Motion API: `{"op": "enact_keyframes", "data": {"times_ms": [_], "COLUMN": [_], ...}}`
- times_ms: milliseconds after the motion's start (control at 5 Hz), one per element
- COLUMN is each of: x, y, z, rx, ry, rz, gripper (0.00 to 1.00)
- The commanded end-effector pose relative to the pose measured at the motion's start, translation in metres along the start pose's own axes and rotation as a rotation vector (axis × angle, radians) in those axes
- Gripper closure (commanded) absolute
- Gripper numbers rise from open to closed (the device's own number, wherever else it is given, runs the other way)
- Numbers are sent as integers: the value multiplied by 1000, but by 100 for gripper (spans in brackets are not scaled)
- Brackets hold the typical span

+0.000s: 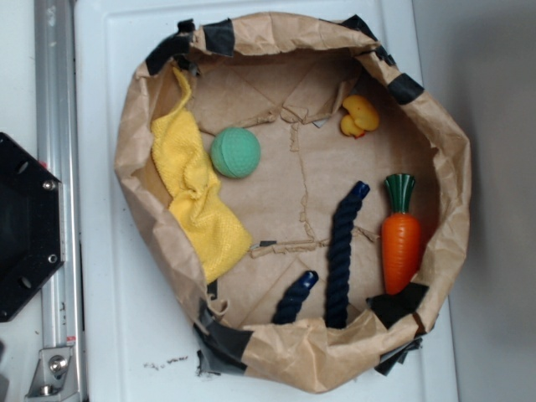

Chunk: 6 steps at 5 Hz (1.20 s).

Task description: Grab the blue rope.

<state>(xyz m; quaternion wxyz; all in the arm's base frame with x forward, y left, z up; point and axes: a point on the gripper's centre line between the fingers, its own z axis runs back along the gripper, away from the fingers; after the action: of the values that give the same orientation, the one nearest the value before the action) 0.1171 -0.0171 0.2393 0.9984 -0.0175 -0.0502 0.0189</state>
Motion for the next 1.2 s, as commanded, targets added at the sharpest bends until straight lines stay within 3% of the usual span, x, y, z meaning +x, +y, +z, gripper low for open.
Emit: {"op": "enact_keyframes", "data": {"times_ms": [0, 200, 400, 600, 800, 1000], "x": [0, 46, 90, 119, 149, 163], "y": [0, 6, 24, 24, 9, -32], "z": [0, -42, -77, -113, -166, -194], "rx": [0, 30, 35, 68, 90, -21], "ry": [0, -96, -83, -154, -81, -98], "rz": [0, 245, 497, 641, 679, 591], "gripper": [0, 0, 0, 0, 0, 0]}}
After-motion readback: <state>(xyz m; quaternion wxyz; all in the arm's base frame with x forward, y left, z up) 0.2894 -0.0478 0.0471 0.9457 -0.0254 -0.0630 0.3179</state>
